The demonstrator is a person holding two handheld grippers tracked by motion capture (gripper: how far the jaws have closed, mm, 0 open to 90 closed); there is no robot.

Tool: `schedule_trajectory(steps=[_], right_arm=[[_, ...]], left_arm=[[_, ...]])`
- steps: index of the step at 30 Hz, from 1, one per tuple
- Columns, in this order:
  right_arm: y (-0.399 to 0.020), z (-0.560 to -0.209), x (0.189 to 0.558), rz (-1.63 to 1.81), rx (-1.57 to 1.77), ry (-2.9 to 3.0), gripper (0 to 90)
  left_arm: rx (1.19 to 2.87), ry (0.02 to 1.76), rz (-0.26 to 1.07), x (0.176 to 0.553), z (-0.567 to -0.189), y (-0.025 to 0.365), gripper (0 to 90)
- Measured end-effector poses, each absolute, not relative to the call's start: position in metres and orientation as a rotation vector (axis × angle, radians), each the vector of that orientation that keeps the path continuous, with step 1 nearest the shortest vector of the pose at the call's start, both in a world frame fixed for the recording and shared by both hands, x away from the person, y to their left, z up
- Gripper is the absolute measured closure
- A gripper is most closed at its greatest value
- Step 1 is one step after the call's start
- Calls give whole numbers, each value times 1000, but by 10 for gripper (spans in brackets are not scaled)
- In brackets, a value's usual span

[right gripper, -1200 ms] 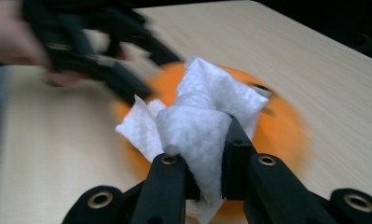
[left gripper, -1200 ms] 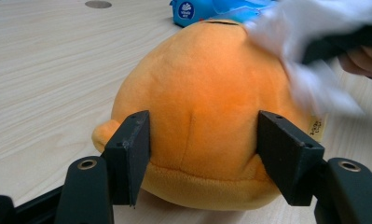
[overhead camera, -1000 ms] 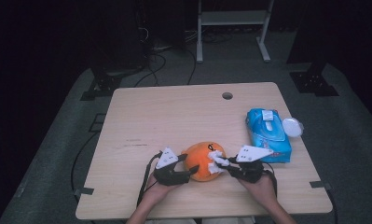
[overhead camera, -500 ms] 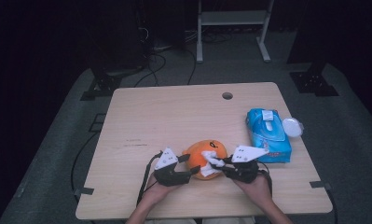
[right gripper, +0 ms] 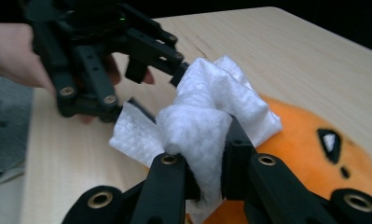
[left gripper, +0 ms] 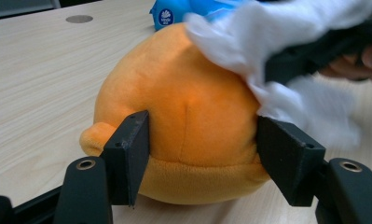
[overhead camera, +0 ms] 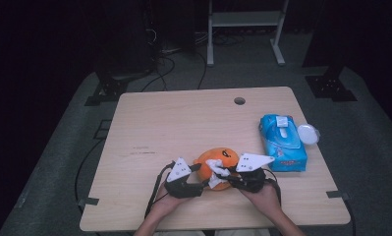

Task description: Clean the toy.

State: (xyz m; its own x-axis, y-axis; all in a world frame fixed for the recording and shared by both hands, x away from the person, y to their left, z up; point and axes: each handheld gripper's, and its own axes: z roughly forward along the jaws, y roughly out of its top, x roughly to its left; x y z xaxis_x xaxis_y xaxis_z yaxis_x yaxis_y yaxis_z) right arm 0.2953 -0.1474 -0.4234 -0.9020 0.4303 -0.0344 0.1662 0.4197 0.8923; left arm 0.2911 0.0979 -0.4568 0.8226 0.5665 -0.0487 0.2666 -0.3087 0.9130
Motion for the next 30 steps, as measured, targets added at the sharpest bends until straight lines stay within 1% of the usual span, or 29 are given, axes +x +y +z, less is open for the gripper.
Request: schedule_trajectory(steps=[2, 4, 5, 7, 8, 10, 12, 14, 16, 17, 20, 21, 23, 24, 26, 27, 29, 30], right_arm=[[-150, -421, 301, 1469, 545, 2396, 803], [-162, -421, 307, 1459, 613, 2359, 803], [-168, -422, 309, 1436, 626, 2345, 803], [-178, -426, 309, 1441, 663, 2346, 804], [-179, -426, 306, 1438, 663, 2355, 804], [-175, -424, 300, 1434, 640, 2378, 804], [-165, -418, 296, 1475, 588, 2401, 804], [-146, -415, 294, 1460, 517, 2427, 804], [-134, -414, 298, 1395, 483, 2438, 804], [-135, -413, 302, 1394, 498, 2437, 804], [-156, -410, 314, 1404, 591, 2372, 804], [-163, -410, 316, 1398, 616, 2362, 804], [-181, -413, 315, 1369, 670, 2366, 804], [-187, -416, 312, 1380, 690, 2373, 804], [-192, -421, 302, 1419, 703, 2395, 805], [-190, -420, 297, 1424, 687, 2405, 805], [-180, -414, 291, 1423, 615, 2427, 805], [-175, -412, 291, 1424, 593, 2434, 805]], left_arm=[[1910, 617, 345, 291, -457, 98, 363], [1908, 616, 350, 290, -457, 98, 353], [1895, 639, 359, 290, -455, 98, 317], [1877, 702, 381, 292, -453, 96, 165], [1880, 705, 381, 292, -454, 95, 147], [1900, 700, 378, 292, -458, 93, 158], [1893, 669, 373, 290, -459, 91, 228], [1925, 618, 405, 286, -457, 86, 275], [1951, 601, 429, 283, -457, 84, 303], [1945, 596, 422, 283, -458, 85, 308], [1935, 600, 407, 285, -459, 87, 304], [1918, 620, 396, 286, -457, 88, 272], [1873, 672, 367, 288, -454, 90, 164], [1856, 697, 356, 289, -454, 89, 126], [1851, 713, 330, 291, -457, 87, 127], [1864, 703, 314, 290, -459, 85, 152], [1882, 674, 346, 288, -462, 82, 222], [1888, 671, 352, 287, -461, 81, 242]])
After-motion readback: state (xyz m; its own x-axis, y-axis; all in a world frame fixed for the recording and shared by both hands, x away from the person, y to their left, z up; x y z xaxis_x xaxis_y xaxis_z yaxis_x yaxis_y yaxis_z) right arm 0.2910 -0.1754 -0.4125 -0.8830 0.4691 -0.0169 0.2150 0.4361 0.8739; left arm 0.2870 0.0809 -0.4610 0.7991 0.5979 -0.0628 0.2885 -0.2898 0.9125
